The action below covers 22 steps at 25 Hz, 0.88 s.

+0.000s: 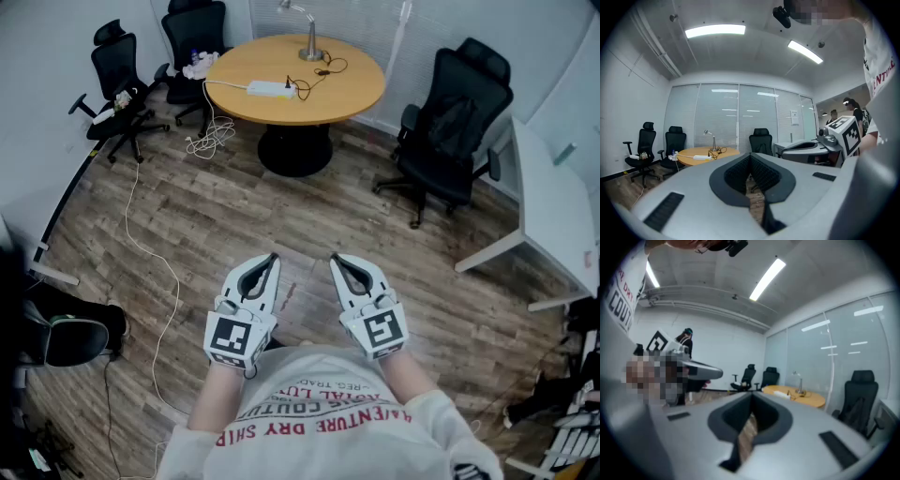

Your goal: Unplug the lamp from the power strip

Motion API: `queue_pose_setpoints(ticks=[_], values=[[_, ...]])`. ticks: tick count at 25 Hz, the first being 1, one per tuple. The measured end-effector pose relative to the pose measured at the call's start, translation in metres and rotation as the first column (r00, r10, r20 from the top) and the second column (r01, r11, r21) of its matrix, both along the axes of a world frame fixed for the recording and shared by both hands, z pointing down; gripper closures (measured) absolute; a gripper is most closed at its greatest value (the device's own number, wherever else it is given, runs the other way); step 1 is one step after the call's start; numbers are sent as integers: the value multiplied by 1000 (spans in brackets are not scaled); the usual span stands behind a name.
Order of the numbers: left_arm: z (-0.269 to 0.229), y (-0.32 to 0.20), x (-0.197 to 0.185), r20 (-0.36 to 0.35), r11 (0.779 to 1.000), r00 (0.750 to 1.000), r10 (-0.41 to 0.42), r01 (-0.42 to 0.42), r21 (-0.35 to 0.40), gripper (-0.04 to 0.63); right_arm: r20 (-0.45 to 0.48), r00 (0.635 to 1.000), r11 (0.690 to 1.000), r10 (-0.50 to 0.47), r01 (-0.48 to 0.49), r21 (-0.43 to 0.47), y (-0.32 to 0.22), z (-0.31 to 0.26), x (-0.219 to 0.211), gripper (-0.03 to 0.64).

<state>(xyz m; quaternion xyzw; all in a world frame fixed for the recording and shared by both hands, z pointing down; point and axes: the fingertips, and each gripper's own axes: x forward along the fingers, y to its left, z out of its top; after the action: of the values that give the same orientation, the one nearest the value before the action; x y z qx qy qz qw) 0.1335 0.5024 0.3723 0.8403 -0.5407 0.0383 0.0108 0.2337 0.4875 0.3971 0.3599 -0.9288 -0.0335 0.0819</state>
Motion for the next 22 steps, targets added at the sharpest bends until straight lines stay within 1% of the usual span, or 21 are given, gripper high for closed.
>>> queue_pose_setpoints(ticks=[4,8,13,17,22], values=[[-6,-5,-1,1,1000,1000,-9,9,-8,568,-2,1000,1000,-4,4,-3,-3,1,-1,589],[-5,-9,1,3,1000,1000,11,-11,-9,568,-5,1000,1000,-3,3,-25,-6,5,-1,589],[4,-19,-7,2,999,1000,23,-23,-29,569,12,1000,999,14,-13,-34,-16,8,-7,589],[7,-31,-21,-5,999,1000,30,-30,-34,569,-4,1000,997,23,-23,-69,-27,17,-18,589],[16,-61,-55,-19,998,999,42,-43,-52,568,-2,999,994,52,-52,-94,-56,25,-46,589]])
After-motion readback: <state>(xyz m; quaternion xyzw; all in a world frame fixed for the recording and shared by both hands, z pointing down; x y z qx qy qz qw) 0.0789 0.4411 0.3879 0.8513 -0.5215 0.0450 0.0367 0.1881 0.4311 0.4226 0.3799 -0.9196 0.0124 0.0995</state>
